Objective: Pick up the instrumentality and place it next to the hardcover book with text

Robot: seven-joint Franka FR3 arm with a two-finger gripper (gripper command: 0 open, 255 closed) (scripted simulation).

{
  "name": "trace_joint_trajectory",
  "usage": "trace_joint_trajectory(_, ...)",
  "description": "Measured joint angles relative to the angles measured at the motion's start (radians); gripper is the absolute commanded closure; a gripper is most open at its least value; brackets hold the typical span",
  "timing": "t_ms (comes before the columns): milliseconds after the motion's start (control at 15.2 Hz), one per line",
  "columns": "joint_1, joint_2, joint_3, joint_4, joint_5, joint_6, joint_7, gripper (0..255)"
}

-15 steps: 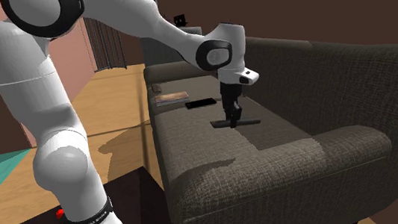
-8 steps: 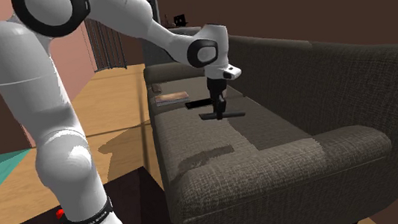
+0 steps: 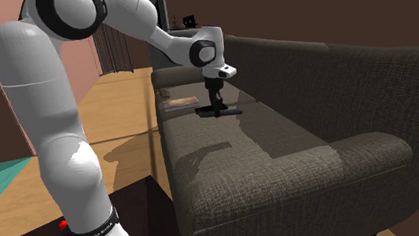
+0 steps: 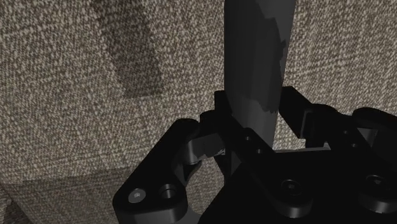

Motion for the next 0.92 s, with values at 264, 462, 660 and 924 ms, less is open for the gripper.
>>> trace_joint_trajectory(264,0.050,0.054,0.045,0.059,-0.018,0.001,0.105,255)
trace_joint_trajectory(462,0.090,0.104,0.075,0.129,-0.038,-0.016,0.185,255)
trace_joint_trajectory(660,0.129,0.150,0.100,0.187,-0.059,-0.027,0.257,255)
trace_joint_trajectory(924,0.185,0.244,0.124,0.309,-0.096,-0.055,0.350,255)
